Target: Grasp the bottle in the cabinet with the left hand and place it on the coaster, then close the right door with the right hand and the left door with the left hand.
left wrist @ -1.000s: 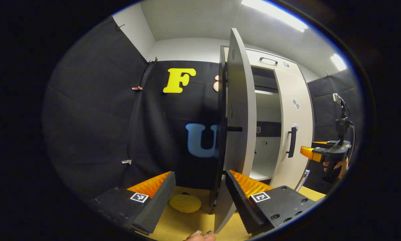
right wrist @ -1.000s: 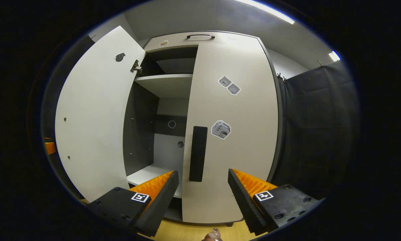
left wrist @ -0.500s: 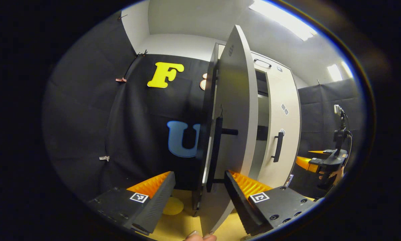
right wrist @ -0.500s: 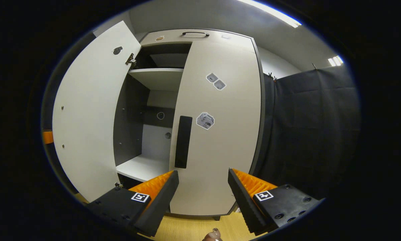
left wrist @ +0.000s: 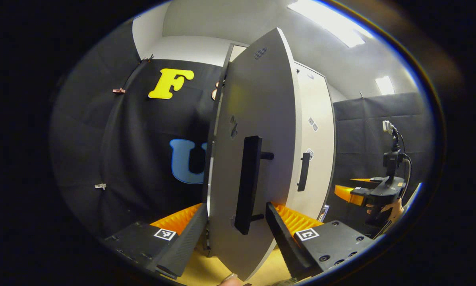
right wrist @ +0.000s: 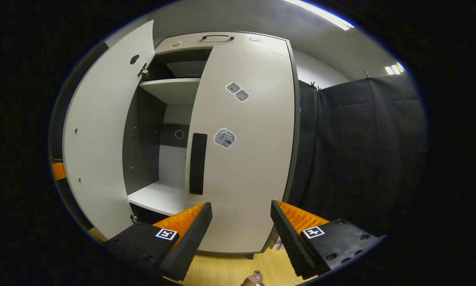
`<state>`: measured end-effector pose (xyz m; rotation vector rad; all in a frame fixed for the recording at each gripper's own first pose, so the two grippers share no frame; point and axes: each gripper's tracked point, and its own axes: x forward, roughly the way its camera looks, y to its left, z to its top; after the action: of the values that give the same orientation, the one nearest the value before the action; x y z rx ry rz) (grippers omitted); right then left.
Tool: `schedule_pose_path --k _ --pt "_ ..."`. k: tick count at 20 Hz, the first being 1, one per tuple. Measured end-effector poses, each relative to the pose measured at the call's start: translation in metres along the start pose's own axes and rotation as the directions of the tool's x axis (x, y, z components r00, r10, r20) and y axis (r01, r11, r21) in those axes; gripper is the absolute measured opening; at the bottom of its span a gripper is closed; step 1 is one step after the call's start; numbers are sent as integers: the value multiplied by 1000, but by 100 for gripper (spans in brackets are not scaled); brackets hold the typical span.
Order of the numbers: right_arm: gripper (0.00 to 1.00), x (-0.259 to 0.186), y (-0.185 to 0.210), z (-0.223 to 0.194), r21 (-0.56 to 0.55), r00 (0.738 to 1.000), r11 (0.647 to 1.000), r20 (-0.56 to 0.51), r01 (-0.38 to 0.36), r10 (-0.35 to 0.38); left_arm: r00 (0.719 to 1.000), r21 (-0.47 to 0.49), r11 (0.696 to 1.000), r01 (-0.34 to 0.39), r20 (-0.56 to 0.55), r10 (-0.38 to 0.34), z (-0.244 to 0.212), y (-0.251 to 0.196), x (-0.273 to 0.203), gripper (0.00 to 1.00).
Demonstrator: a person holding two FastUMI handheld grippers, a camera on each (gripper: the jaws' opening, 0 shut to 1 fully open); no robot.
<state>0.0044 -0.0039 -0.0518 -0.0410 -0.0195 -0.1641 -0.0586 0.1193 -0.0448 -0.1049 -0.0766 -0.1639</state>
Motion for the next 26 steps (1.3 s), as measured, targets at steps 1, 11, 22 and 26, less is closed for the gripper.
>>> schedule_pose_path --k 1,11,22,26 --pt "98 3 -5 2 9 1000 1000 1 2 -2 1000 2 1000 10 -3 -10 0 -10 7 93" --pt "98 23 -60 7 19 1000 1000 5 13 -13 998 -30 997 64 -21 -65 -19 -96 101 86" --pt "98 32 -75 -2 28 999 999 -17 -33 33 1000 18 1000 -26 -10 26 -18 -104 128 87" --pt "98 28 -66 3 42 998 997 -4 -62 63 998 59 996 -60 -9 61 -14 -100 109 87"
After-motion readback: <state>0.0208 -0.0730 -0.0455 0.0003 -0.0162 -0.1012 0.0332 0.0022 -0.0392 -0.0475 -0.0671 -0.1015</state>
